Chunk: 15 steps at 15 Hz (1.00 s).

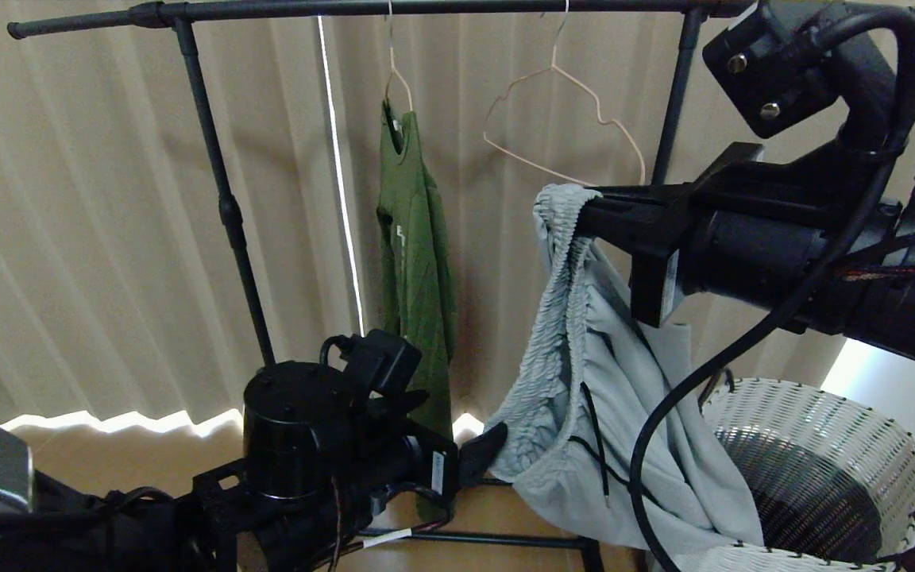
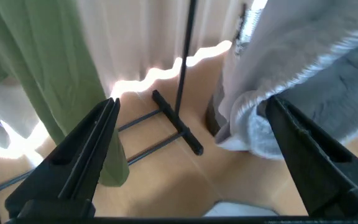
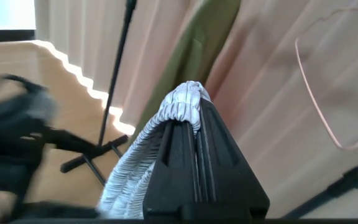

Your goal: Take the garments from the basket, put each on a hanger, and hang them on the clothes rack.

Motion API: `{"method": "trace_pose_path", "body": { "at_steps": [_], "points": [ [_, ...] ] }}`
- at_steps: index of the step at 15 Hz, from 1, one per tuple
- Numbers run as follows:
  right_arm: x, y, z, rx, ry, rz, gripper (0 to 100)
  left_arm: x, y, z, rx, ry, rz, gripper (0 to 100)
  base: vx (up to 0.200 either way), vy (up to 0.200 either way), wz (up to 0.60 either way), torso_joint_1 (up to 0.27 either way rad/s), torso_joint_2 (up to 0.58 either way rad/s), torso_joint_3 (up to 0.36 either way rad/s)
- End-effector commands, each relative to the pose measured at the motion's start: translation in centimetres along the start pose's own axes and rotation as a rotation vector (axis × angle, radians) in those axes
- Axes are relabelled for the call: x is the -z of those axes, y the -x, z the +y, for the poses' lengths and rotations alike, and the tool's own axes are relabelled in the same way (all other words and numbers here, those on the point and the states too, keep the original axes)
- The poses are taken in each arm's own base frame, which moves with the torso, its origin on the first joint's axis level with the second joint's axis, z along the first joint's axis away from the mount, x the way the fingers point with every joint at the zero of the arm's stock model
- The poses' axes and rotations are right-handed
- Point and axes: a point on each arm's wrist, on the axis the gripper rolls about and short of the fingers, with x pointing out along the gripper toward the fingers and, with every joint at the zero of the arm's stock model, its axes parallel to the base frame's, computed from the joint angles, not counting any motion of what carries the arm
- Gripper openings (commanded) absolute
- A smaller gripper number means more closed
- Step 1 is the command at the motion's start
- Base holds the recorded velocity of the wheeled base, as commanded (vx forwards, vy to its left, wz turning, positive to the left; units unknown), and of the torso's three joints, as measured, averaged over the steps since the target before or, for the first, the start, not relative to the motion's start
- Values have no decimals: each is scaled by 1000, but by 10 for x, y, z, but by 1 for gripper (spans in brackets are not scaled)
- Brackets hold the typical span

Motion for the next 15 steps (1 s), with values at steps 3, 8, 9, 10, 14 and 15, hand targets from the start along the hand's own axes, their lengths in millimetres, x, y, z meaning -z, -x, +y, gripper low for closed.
{"method": "trace_pose_path", "body": {
  "at_steps": [3, 8, 9, 10, 14, 15],
  "points": [
    [-2, 7, 1, -10, -14, -10, 0, 10, -8, -7, 29, 27, 7, 100, 0, 0, 0, 0, 0, 0],
    [-5, 13, 0, -15, -16, -29, 0, 13, -7, -8, 59, 28, 11, 100, 0, 0, 0, 0, 0, 0],
    [-7, 16, -1, -19, -17, -38, 0, 15, -6, -7, 54, 29, 17, 100, 0, 0, 0, 0, 0, 0],
    [-8, 18, -2, -25, -19, -46, 0, 17, -4, -5, 52, 37, 28, 100, 0, 0, 0, 0, 0, 0],
    [-5, 22, -1, -38, -18, -43, 0, 19, 2, -5, 162, 137, 14, 100, 0, 0, 0, 0, 0, 0],
    [-6, 22, -1, -46, -18, -48, 0, 18, 2, -6, 173, 148, 7, 100, 0, 0, 0, 0, 0, 0]
  ]
}}
